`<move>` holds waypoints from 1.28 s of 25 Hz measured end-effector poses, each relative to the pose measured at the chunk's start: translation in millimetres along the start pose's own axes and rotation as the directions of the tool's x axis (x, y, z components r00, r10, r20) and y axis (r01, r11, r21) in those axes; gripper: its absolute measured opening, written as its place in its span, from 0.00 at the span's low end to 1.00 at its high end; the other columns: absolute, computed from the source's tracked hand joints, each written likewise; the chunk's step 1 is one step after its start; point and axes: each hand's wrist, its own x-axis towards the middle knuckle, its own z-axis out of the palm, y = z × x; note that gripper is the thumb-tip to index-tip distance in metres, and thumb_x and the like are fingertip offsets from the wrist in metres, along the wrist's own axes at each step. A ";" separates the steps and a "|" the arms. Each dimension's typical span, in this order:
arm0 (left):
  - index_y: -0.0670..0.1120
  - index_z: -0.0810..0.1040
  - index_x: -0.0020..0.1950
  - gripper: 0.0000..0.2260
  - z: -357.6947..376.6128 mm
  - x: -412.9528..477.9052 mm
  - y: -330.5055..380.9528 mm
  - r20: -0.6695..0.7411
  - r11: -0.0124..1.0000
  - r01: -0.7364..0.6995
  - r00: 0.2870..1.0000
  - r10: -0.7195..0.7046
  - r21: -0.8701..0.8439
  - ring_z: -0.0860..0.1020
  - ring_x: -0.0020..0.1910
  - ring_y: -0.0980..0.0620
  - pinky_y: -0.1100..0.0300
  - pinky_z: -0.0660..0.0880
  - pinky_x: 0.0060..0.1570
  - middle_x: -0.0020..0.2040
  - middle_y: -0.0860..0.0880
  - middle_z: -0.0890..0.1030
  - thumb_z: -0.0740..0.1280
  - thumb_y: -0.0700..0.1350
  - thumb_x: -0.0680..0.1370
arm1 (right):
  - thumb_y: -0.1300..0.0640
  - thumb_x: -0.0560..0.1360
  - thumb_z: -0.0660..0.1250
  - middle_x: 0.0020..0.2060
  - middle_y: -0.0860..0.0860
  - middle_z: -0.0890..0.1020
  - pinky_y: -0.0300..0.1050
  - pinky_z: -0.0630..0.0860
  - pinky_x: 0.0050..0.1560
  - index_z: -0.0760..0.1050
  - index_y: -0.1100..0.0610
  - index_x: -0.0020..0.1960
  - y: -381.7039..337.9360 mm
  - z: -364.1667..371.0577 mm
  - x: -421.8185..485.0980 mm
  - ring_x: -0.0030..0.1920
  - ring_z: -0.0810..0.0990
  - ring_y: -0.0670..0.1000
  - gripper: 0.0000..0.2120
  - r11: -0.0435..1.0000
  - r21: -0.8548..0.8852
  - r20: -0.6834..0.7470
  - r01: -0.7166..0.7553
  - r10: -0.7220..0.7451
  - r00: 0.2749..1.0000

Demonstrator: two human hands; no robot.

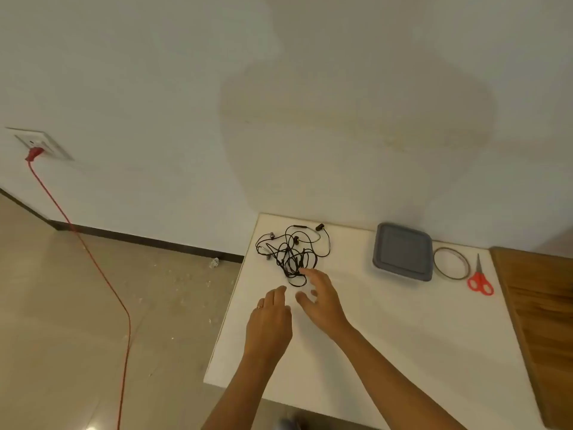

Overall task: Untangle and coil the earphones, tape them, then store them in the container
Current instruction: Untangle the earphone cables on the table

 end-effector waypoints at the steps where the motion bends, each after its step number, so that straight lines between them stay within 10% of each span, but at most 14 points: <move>1: 0.46 0.62 0.74 0.19 -0.5 1.2 0.7 -0.004 0.999 0.028 1.000 -0.028 -0.019 0.72 0.65 0.52 0.63 0.70 0.60 0.70 0.50 0.71 0.55 0.44 0.82 | 0.59 0.76 0.66 0.70 0.50 0.65 0.49 0.67 0.70 0.68 0.50 0.69 -3.4 2.7 6.9 0.70 0.66 0.51 0.22 1.000 0.010 0.014 -0.025 0.025 1.000; 5: 0.47 0.62 0.73 0.19 -6.8 5.1 5.6 -0.054 0.995 0.054 0.997 -0.058 -0.082 0.73 0.64 0.52 0.62 0.71 0.59 0.69 0.49 0.71 0.56 0.44 0.81 | 0.52 0.78 0.64 0.73 0.51 0.63 0.42 0.63 0.69 0.70 0.55 0.69 -18.4 1.2 23.3 0.73 0.63 0.50 0.21 0.986 -0.027 0.114 -0.166 0.167 0.979; 9: 0.47 0.63 0.72 0.19 -19.5 6.1 13.8 -0.043 0.981 0.078 0.995 -0.087 -0.177 0.73 0.63 0.50 0.58 0.72 0.56 0.68 0.49 0.71 0.58 0.43 0.81 | 0.57 0.73 0.71 0.50 0.46 0.81 0.33 0.74 0.53 0.81 0.55 0.51 -32.0 -27.7 8.1 0.55 0.79 0.46 0.07 0.989 0.122 -0.070 -0.082 0.091 0.993; 16: 0.50 0.62 0.74 0.29 -43.6 15.6 55.2 -0.004 0.831 0.022 1.000 -0.029 -0.556 0.72 0.60 0.54 0.68 0.68 0.56 0.65 0.50 0.70 0.68 0.40 0.76 | 0.65 0.67 0.76 0.42 0.56 0.84 0.44 0.81 0.47 0.78 0.57 0.45 -68.9 -93.3 -19.8 0.43 0.84 0.53 0.10 0.925 0.378 -0.073 -0.024 0.056 0.996; 19: 0.47 0.73 0.65 0.20 -48.5 17.8 70.5 -0.016 0.840 -0.009 1.000 0.001 -0.543 0.72 0.56 0.56 0.81 0.66 0.45 0.60 0.52 0.75 0.70 0.40 0.74 | 0.65 0.67 0.76 0.43 0.58 0.84 0.47 0.82 0.47 0.78 0.56 0.48 -77.2 -113.5 -32.1 0.44 0.85 0.55 0.12 0.929 0.369 -0.033 -0.025 0.040 0.999; 22: 0.45 0.78 0.49 0.04 -54.9 15.3 72.9 -0.042 0.863 0.091 0.991 -0.129 -0.498 0.76 0.43 0.52 0.72 0.67 0.34 0.45 0.50 0.80 0.68 0.42 0.75 | 0.66 0.67 0.75 0.38 0.57 0.85 0.46 0.83 0.43 0.81 0.57 0.45 -85.1 -133.0 -45.0 0.39 0.84 0.54 0.09 0.938 0.345 -0.113 -0.007 0.049 0.992; 28: 0.42 0.78 0.49 0.06 -64.8 4.7 74.7 -0.055 0.915 0.184 0.975 -0.217 -0.359 0.78 0.40 0.49 0.61 0.71 0.37 0.44 0.45 0.82 0.63 0.42 0.79 | 0.70 0.73 0.69 0.36 0.57 0.79 0.44 0.83 0.38 0.78 0.66 0.47 -100.3 -179.3 -63.8 0.31 0.81 0.51 0.03 0.871 0.487 -0.297 0.065 0.096 0.950; 32: 0.44 0.77 0.45 0.05 -73.7 -1.7 101.1 -0.076 0.906 0.055 0.993 -0.095 -0.420 0.74 0.34 0.54 0.65 0.69 0.33 0.40 0.48 0.81 0.63 0.42 0.79 | 0.70 0.74 0.66 0.40 0.57 0.80 0.43 0.81 0.46 0.78 0.61 0.48 -93.2 -183.1 -79.1 0.40 0.79 0.52 0.07 0.945 0.324 -0.162 0.041 0.012 0.987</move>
